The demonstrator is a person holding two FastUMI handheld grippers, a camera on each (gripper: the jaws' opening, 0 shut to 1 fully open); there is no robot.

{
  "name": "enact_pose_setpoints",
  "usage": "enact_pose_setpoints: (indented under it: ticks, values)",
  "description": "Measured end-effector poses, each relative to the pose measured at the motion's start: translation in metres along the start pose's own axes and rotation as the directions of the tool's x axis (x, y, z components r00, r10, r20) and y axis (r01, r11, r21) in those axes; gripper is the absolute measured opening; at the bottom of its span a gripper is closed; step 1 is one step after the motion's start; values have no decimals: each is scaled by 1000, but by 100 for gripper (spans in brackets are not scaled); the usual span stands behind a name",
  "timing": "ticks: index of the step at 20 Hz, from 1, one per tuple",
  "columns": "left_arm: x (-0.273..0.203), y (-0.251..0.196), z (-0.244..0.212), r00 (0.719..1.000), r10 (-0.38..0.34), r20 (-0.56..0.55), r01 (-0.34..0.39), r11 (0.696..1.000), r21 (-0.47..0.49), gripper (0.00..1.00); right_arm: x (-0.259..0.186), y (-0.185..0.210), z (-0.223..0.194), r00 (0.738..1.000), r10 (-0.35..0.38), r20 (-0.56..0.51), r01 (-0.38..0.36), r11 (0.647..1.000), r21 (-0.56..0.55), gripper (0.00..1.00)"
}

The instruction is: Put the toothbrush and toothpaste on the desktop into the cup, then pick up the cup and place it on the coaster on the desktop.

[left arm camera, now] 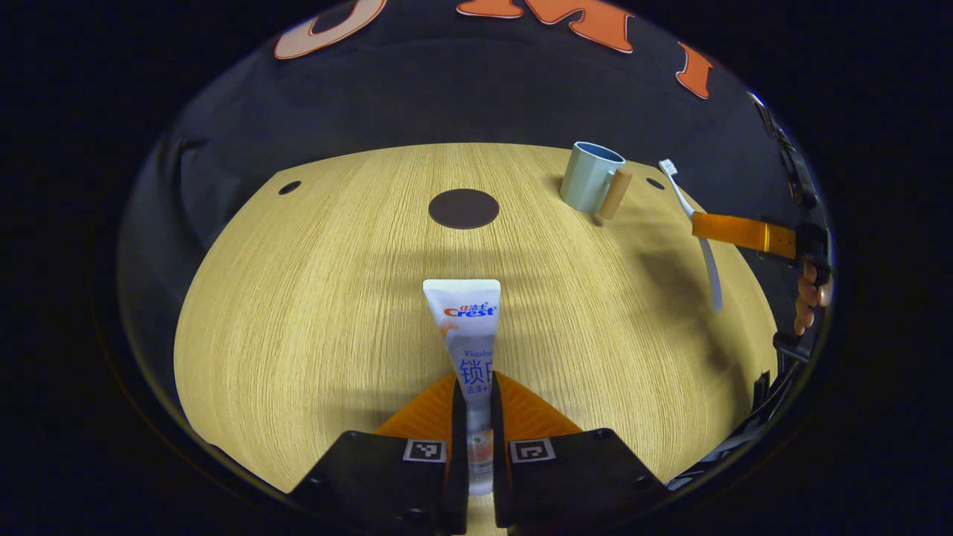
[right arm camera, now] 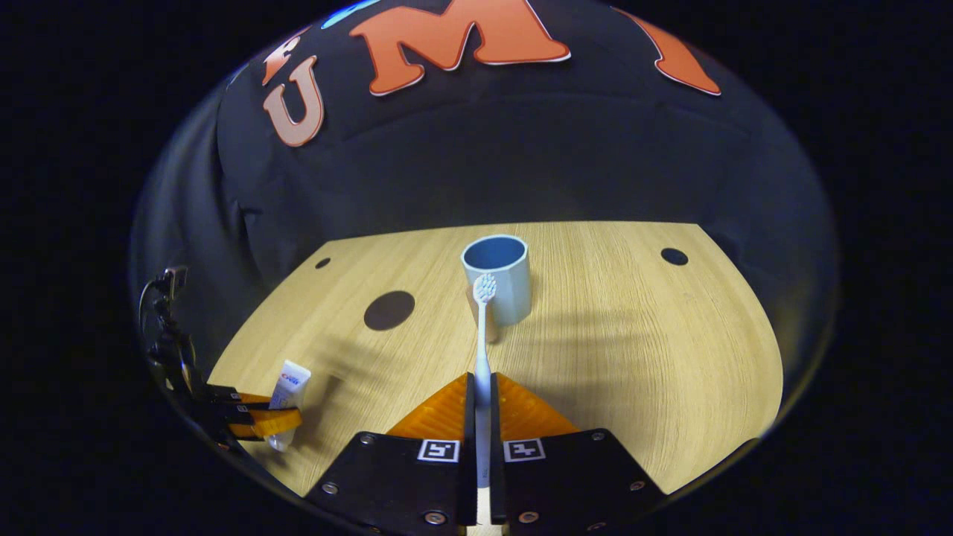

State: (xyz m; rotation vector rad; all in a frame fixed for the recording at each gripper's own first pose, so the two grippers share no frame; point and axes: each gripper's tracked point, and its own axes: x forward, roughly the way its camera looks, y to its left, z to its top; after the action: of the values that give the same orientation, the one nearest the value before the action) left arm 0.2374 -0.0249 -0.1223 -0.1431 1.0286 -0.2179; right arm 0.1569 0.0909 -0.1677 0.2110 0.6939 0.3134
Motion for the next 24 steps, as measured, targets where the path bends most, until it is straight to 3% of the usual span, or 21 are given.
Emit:
enact_pose_setpoints:
  ticks: [5,8,15,20,24]
  values:
    - [-20,4,11,999,5,40,-6,1000,9,17,11,8,51,988,38,151,-33,999,-33,7]
    - [-33,7,21,998,2,65,-3,1000,15,17,17,17,81,967,66,247,-58,997,-40,7]
    - [-50,11,36,995,7,99,-9,1000,23,17,26,18,143,887,99,450,-74,995,-74,7]
    - [-52,13,38,992,-3,123,1,1000,22,17,36,12,177,805,123,580,-95,992,-79,7]
    - [-52,13,39,991,8,137,-12,1000,28,17,52,-1,190,769,113,630,-89,994,-70,7]
